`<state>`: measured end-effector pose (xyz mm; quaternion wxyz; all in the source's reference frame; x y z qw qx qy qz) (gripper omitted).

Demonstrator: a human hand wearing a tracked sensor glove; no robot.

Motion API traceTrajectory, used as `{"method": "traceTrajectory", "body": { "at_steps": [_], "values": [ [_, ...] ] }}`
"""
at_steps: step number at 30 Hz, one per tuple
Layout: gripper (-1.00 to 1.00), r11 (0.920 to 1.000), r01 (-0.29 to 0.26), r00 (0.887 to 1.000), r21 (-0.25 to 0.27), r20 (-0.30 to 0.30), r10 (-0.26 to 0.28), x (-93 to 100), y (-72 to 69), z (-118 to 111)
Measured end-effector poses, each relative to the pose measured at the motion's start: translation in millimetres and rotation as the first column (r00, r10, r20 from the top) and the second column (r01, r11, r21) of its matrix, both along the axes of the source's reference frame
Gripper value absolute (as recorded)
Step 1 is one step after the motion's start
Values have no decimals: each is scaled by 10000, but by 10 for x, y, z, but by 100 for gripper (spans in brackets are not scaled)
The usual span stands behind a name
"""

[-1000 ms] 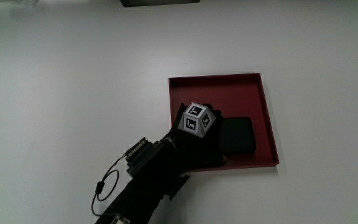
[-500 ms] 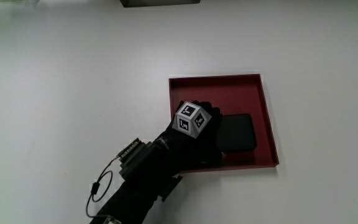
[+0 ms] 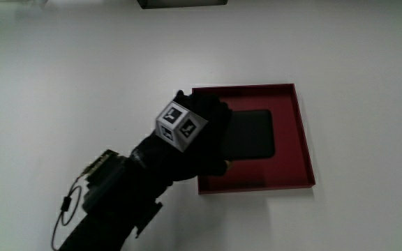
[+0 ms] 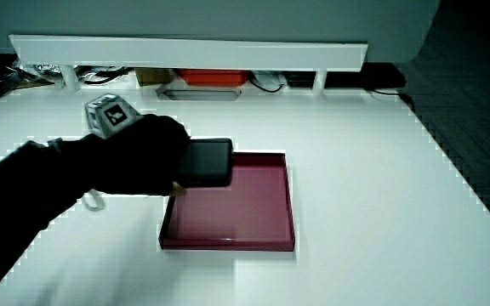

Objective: Pick battery from plate

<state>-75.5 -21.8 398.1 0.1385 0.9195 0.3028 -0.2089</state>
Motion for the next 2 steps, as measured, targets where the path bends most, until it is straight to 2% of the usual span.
{"method": "traceTrajectory", "body": {
  "at_steps": [1, 2],
  "values": [
    [100, 9921, -722, 9965, 1026, 487, 675, -40, -9, -212],
    [100, 9990, 91, 9987, 436, 507, -113, -145, -5, -100]
  ]
}}
